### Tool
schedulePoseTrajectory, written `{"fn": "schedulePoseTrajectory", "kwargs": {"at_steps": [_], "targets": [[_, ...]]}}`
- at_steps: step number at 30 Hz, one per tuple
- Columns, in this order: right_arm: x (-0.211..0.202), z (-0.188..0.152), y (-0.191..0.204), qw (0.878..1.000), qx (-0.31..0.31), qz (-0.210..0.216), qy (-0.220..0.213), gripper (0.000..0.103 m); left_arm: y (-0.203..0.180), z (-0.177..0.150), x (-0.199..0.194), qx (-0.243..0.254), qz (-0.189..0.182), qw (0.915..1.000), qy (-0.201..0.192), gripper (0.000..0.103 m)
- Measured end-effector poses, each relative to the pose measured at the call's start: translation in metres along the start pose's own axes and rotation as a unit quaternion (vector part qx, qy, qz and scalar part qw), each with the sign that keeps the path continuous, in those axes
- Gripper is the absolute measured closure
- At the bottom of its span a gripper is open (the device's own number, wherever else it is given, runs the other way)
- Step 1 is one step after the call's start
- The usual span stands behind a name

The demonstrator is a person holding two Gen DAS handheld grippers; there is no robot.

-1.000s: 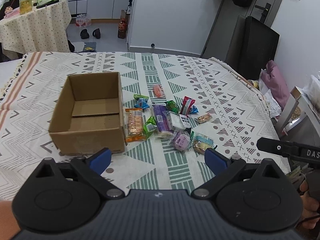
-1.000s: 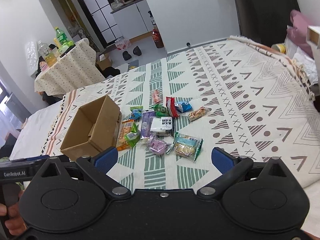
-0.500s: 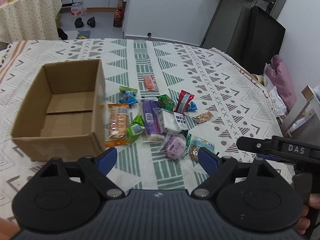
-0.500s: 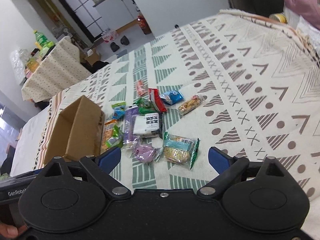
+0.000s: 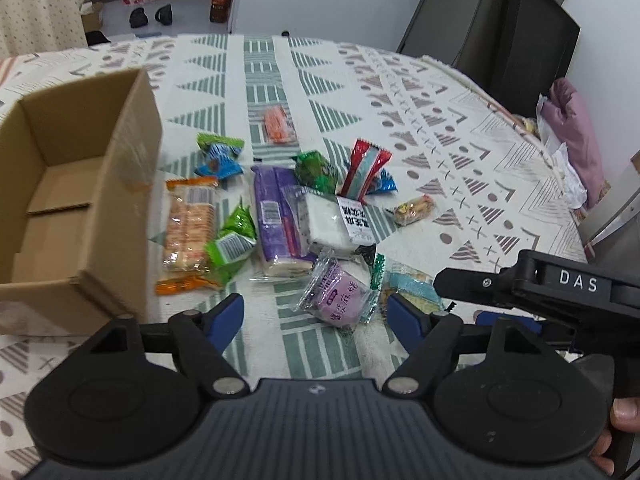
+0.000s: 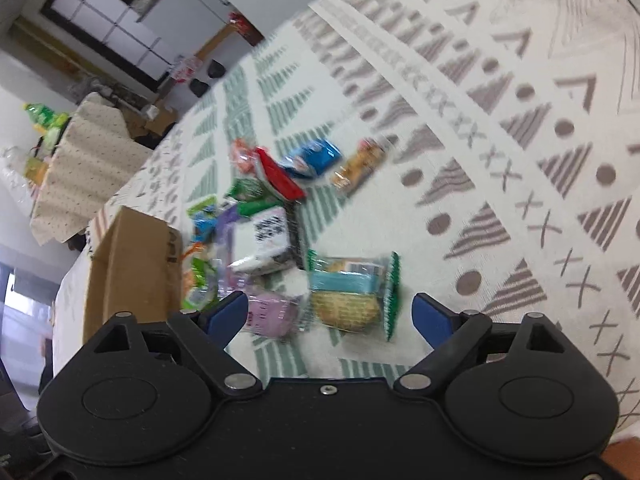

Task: Organize snacks
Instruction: 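Grasp the pink round candy with the left tool while the right tool grasps the teal-labeled cracker pack, then drop the pink candy into the box with the left tool while the right tool drops the crackers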

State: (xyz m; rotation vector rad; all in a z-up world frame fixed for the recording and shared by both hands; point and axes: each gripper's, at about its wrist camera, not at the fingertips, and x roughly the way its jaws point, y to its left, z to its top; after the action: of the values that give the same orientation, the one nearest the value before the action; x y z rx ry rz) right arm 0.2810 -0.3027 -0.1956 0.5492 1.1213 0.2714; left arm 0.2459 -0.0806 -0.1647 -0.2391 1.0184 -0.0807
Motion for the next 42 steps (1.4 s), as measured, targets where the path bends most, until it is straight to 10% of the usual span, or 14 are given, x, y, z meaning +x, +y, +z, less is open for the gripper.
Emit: {"fn": "schedulePoseTrajectory", "kwargs": {"at_steps": [17, 32, 42], "targets": [[0.036, 0.007, -0.003, 1.000, -0.021, 0.003, 0.014, 0.021, -0.003, 0.005, 0.064, -0.013, -0.027, 0.9985, 0.046, 0.055], [0.052, 0.002, 0.029, 0.989, -0.134, -0.063, -0.010, 0.021, 0.002, -0.005, 0.042, -0.019, -0.028, 0.9987, 0.038, 0.082], [0.039, -0.001, 0.039, 0.983, -0.166, -0.079, -0.022, 0.051, 0.010, -0.005, 0.006, -0.021, 0.000, 0.9997, 0.011, 0.083]]}}
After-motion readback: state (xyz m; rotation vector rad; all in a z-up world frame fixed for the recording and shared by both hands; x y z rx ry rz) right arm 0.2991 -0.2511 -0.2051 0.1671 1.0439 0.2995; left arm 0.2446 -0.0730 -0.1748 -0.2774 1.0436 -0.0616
